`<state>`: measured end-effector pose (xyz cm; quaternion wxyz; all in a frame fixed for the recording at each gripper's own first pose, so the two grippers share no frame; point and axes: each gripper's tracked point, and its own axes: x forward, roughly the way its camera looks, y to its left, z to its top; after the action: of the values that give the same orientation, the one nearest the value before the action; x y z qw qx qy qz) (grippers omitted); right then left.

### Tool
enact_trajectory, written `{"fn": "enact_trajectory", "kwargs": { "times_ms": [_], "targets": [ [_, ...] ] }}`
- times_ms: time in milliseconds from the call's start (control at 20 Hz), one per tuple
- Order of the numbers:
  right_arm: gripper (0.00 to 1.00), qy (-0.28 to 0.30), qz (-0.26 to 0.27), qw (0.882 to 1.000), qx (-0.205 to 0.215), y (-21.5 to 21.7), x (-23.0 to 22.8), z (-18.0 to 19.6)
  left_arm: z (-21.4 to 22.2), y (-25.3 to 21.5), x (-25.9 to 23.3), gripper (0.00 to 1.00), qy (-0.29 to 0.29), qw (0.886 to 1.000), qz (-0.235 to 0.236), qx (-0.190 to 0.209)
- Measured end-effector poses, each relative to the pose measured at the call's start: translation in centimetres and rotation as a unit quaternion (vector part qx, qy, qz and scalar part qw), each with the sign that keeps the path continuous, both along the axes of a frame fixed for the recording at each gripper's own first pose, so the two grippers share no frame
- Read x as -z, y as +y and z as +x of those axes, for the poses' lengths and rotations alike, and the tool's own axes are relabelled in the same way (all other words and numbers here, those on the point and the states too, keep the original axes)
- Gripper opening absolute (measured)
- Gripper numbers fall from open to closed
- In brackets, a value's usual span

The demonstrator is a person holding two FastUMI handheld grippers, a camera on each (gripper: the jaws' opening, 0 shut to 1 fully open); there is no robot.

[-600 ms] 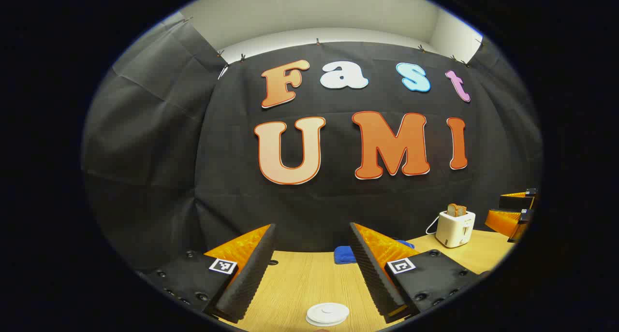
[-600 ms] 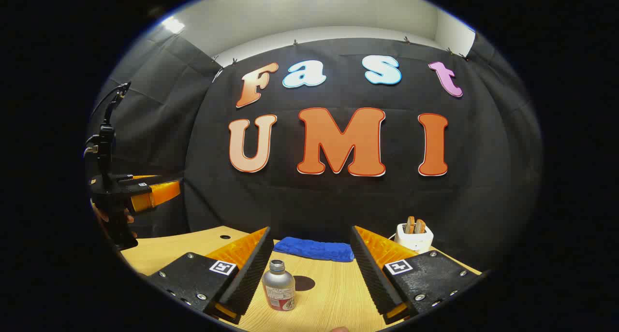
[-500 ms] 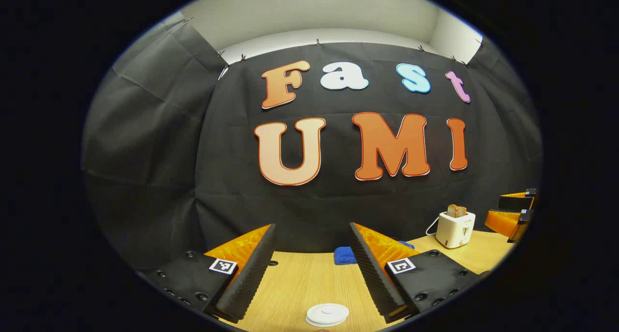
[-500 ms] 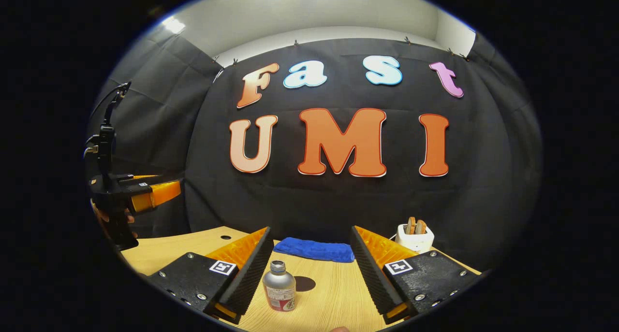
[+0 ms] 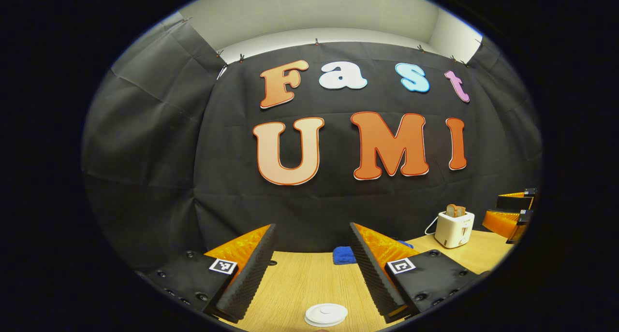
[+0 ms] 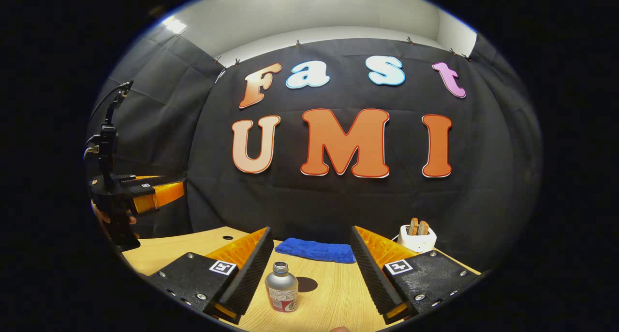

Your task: Open the teacup lid with one hand, grasp the water bottle and pour water into the teacup with the other hand; after pouring, place the water bottle on the coaster and then close the teacup lid.

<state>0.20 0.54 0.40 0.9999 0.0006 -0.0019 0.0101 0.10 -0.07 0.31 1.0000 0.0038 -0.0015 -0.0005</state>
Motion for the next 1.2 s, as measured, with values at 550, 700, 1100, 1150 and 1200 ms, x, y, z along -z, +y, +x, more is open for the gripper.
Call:
{"fn": "enact_trajectory", "kwargs": {
  "times_ms": [550,700,1100,1150,1200],
  "targets": [
    [0.96,0.002,-0.002,1.0,-0.007,0.4,0.3,0.1,0.4,0.2,0.9,0.98,0.012,1.0,-0.005,0.008],
    [0.96,0.014,0.001,1.0,-0.013,0.6,1.6,0.0,0.1,-0.5,2.8,1.0,0.025,0.999,0.001,0.024],
    [0.96,0.054,0.018,0.998,-0.038,2.1,6.1,-0.2,-0.4,-2.1,9.7,1.0,0.078,0.996,0.004,0.052],
    [0.96,0.061,0.019,0.997,-0.042,2.4,6.8,-0.1,-0.4,-2.1,10.7,0.97,0.086,0.995,0.004,0.052],
    [0.96,0.067,0.019,0.997,-0.045,2.5,7.5,0.0,-0.5,-2.1,11.7,0.94,0.093,0.994,0.003,0.054]
  ]
}}
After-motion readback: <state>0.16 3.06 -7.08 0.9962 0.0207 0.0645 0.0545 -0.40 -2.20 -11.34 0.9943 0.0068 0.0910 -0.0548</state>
